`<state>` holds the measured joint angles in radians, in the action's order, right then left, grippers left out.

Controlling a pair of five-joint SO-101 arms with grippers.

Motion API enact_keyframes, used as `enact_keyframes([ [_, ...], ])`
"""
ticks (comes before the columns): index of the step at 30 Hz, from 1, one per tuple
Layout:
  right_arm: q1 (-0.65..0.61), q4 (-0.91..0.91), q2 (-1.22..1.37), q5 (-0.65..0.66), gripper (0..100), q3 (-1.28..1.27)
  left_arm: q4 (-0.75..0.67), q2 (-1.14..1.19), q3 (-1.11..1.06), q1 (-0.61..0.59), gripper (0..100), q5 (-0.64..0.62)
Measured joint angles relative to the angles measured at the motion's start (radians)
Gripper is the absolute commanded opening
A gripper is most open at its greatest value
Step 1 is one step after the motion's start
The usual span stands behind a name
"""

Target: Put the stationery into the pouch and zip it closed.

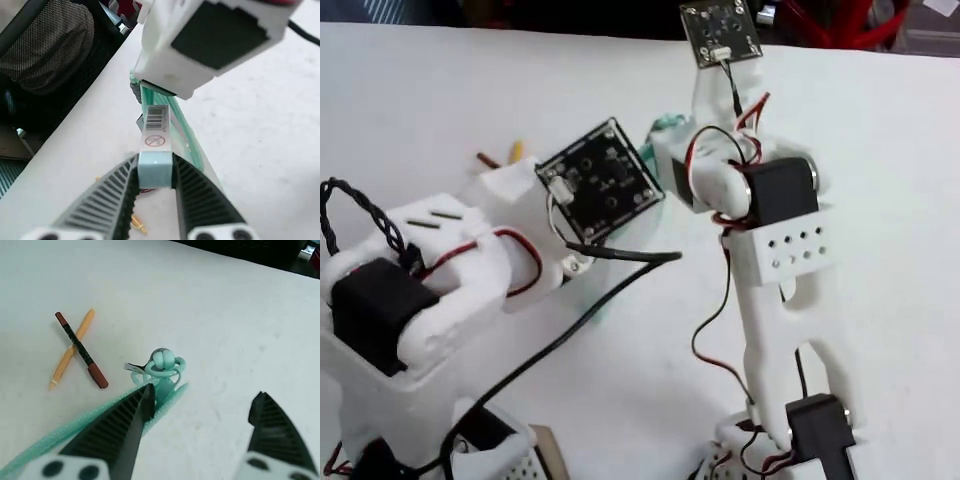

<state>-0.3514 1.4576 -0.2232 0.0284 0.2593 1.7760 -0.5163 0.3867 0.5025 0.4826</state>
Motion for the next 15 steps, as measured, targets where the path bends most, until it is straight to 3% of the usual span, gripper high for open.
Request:
enact_keyframes([
  [7, 0.0, 0.0, 0.0, 0.0, 30.0, -0.002, -0.005, -0.003, -0.158, 0.008, 3, -0.121],
  [15, 0.0, 0.0, 0.0, 0.0, 30.0, -0.003, -0.031, -0.015, -0.196, -0.009, 3, -0.206],
])
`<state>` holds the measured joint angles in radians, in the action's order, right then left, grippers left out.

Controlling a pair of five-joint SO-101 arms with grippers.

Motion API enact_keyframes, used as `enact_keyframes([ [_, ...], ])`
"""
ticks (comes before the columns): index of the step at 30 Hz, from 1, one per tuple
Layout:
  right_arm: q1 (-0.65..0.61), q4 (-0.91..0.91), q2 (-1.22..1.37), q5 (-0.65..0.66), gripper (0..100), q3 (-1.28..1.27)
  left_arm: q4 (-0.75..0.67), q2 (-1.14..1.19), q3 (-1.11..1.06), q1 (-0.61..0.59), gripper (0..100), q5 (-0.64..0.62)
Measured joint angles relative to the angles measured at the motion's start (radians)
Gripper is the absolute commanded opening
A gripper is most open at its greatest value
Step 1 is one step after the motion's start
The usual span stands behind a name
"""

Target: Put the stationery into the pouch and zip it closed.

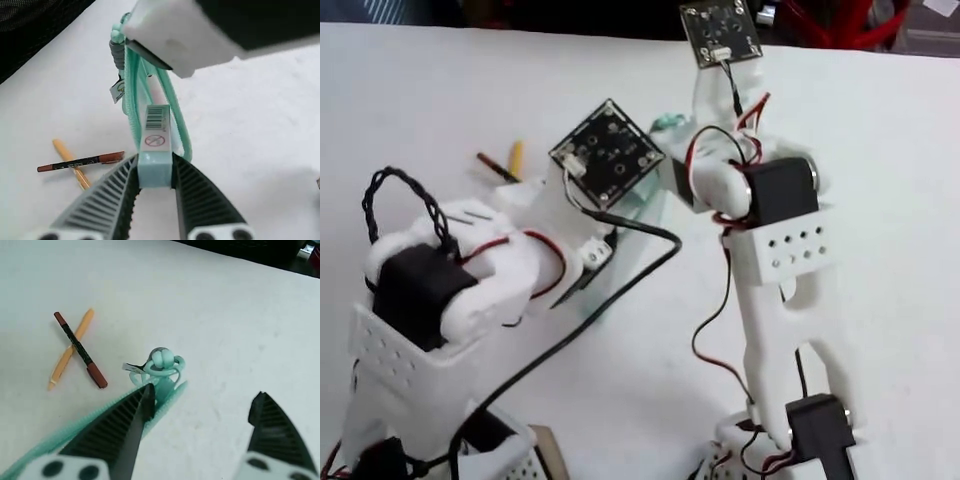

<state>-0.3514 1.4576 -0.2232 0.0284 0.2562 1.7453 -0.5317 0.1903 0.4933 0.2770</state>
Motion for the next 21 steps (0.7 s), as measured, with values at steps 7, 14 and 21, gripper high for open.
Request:
enact_keyframes([
  [7, 0.0, 0.0, 0.002, 0.0, 30.0, 0.0, -0.106, -0.003, -0.112, -0.057, 22, -0.005],
  [14, 0.002, 0.0, 0.002, 0.0, 30.0, -0.005, -0.14, -0.005, -0.115, -0.071, 26, -0.084],
  [21, 0.002, 0.0, 0.003, 0.0, 30.0, -0.006, -0.143, -0.003, -0.095, -0.074, 26, -0.089],
])
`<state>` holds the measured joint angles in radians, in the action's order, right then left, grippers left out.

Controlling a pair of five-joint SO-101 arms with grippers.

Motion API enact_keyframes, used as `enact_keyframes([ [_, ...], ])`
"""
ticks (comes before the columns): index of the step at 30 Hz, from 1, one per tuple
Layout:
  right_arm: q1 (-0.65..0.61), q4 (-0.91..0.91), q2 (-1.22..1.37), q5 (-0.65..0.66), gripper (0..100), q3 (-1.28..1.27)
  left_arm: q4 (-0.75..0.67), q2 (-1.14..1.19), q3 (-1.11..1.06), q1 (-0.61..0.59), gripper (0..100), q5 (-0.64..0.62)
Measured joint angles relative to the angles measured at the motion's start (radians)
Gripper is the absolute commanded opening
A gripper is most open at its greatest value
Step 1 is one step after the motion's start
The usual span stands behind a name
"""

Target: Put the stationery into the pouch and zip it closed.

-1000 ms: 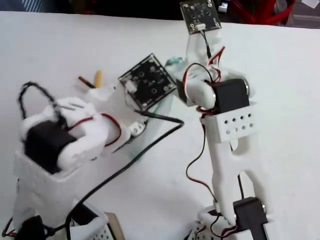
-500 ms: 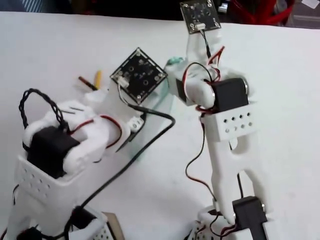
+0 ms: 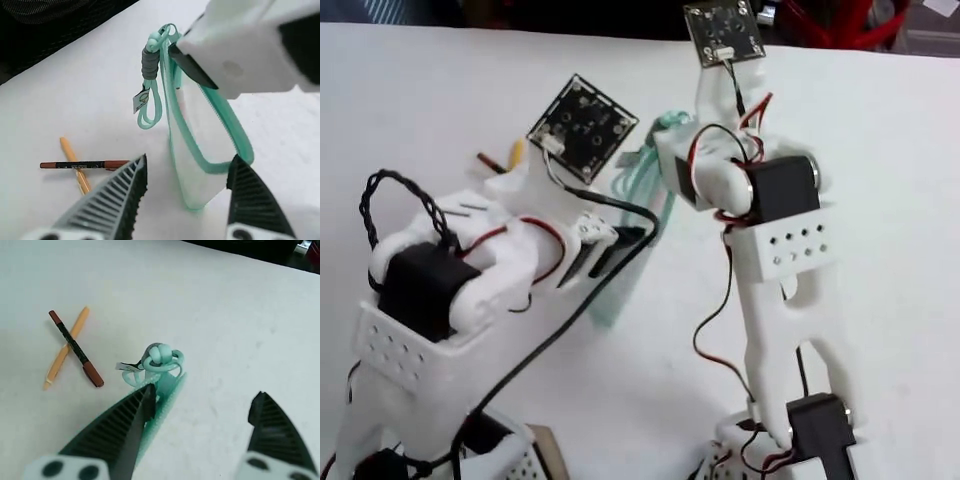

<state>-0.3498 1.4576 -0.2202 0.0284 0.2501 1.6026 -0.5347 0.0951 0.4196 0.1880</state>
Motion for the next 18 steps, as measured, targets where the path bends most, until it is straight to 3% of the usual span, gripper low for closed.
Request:
enact_keyframes([
  [6, -0.008, 0.011, 0.021, 0.0, 30.0, -0.011, 0.052, -0.044, 0.213, -0.114, 26, 0.002],
  [10, -0.008, 0.011, 0.021, 0.0, 30.0, -0.009, 0.064, -0.124, 0.284, -0.258, 26, 0.009],
  [18, -0.008, 0.011, 0.021, 0.0, 27.5, -0.009, -0.008, -0.081, -0.002, -0.597, 26, 0.023],
])
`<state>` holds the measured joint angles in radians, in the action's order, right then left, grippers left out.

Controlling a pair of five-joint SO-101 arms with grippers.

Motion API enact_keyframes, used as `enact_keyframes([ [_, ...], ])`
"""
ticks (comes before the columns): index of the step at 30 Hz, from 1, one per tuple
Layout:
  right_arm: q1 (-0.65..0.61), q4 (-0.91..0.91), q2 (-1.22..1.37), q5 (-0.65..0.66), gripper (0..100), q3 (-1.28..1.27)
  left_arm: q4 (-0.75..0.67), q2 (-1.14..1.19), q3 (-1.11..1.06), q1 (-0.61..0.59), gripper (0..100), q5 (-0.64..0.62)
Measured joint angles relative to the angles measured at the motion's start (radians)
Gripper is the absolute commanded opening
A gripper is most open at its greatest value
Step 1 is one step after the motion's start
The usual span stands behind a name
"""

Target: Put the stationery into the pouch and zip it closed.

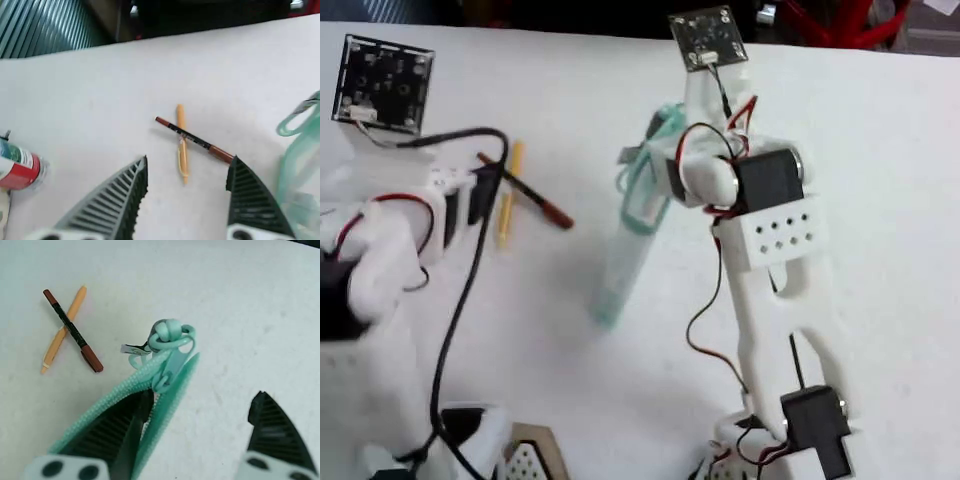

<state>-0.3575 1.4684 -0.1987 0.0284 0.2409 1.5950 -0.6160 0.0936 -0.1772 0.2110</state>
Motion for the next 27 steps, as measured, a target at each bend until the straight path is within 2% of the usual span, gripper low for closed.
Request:
enact_keyframes([
  [2, -0.018, 0.0, 0.0, 0.0, 24.1, 0.0, -0.075, 0.003, -0.126, -0.055, 26, 0.009],
  [5, -0.055, 0.0, 0.0, 0.0, 22.3, 0.0, -0.264, 0.011, -0.344, -0.104, 26, 0.035],
  [9, -0.078, 0.0, 0.0, 0.002, 22.0, 0.006, -0.537, 0.014, -0.621, -0.118, 26, 0.037],
  [11, -0.075, 0.0, 0.0, 0.002, 22.0, 0.008, -0.595, 0.014, -0.683, -0.118, 26, -0.005],
  [16, -0.077, 0.0, 0.0, 0.002, 22.0, 0.008, -0.624, 0.052, -0.704, -0.103, 26, -0.213],
  [20, -0.075, 0.0, 0.0, 0.002, 22.0, 0.008, -0.632, 0.242, -0.667, -0.058, 26, -0.373],
  [23, -0.075, 0.0, 0.0, 0.002, 22.0, 0.008, -0.588, 0.446, -0.543, -0.041, 26, -0.511],
  [27, -0.072, 0.0, 0.0, 0.002, 22.0, 0.008, -0.457, 0.683, -0.313, -0.035, 26, -0.741],
])
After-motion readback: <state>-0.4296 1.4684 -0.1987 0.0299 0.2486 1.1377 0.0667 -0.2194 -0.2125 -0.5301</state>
